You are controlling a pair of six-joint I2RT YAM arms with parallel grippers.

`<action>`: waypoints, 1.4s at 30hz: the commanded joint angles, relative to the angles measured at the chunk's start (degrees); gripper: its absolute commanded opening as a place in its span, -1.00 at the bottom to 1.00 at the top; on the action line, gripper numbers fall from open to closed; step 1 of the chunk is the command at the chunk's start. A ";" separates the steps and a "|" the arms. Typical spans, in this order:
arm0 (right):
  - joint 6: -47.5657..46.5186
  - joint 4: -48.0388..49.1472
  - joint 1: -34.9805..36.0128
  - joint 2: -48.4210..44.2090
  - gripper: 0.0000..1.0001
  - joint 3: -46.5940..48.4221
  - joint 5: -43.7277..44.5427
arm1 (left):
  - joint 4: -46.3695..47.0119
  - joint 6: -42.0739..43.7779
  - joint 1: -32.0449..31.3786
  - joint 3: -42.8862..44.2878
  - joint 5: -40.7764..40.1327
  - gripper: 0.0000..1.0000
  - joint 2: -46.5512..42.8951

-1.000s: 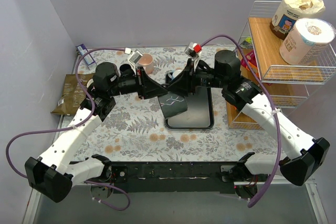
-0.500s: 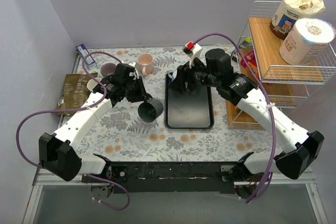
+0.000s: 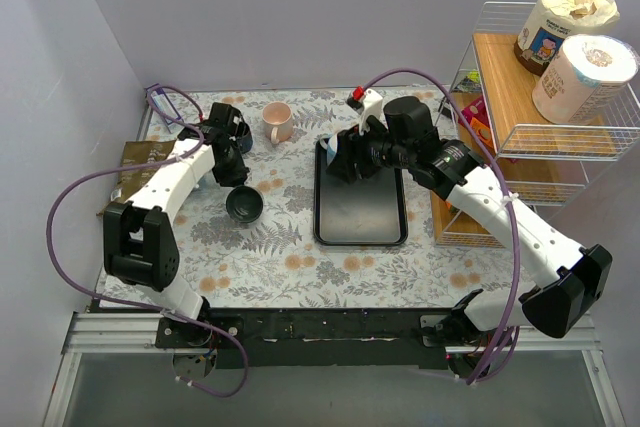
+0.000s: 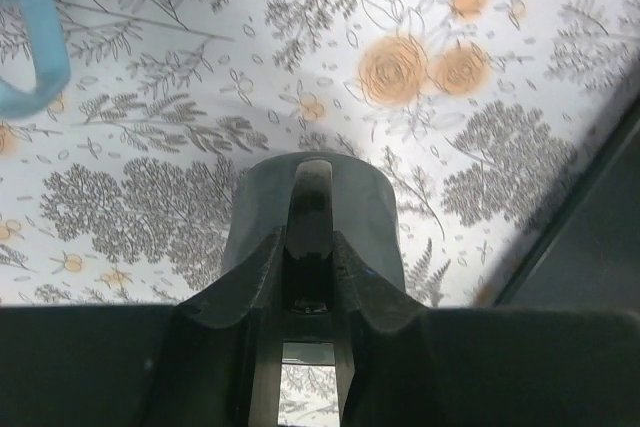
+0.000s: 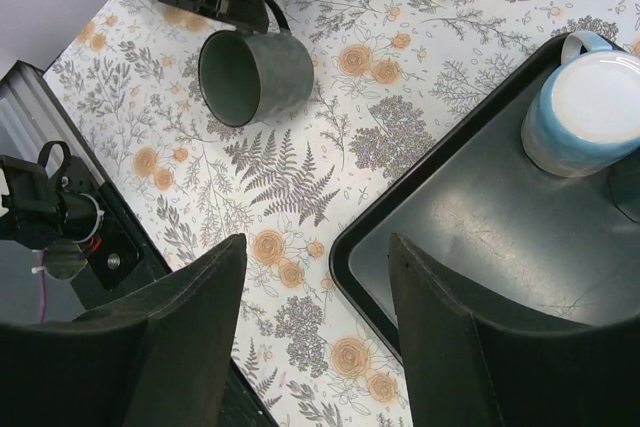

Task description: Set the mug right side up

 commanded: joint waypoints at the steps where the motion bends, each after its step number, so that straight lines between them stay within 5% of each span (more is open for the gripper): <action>1: -0.06 -0.62 -0.19 -2.22 0.31 -1.27 0.45 | -0.56 1.89 1.93 4.21 -0.73 -1.00 2.54; 13: 0.55 -1.15 -0.19 -3.36 0.30 -3.48 -0.43 | -0.99 3.38 4.48 8.25 -3.10 -1.00 9.76; 17: 0.12 -1.23 -0.19 -2.92 0.30 -3.74 -0.78 | -0.99 3.56 4.92 10.18 -2.75 -0.75 13.01; 23: -1.90 -3.86 -0.19 -1.08 0.28 -1.63 -0.17 | -0.38 3.65 5.01 13.69 -2.40 -0.70 16.61; 28: -2.43 -4.05 -0.19 -0.64 0.28 -1.37 -0.17 | -0.99 4.88 5.10 15.81 -2.57 -1.00 19.51; 42: -2.87 -3.34 -0.28 1.65 0.27 -0.49 -1.40 | 1.91 19.47 6.50 5.36 -2.04 -1.00 13.98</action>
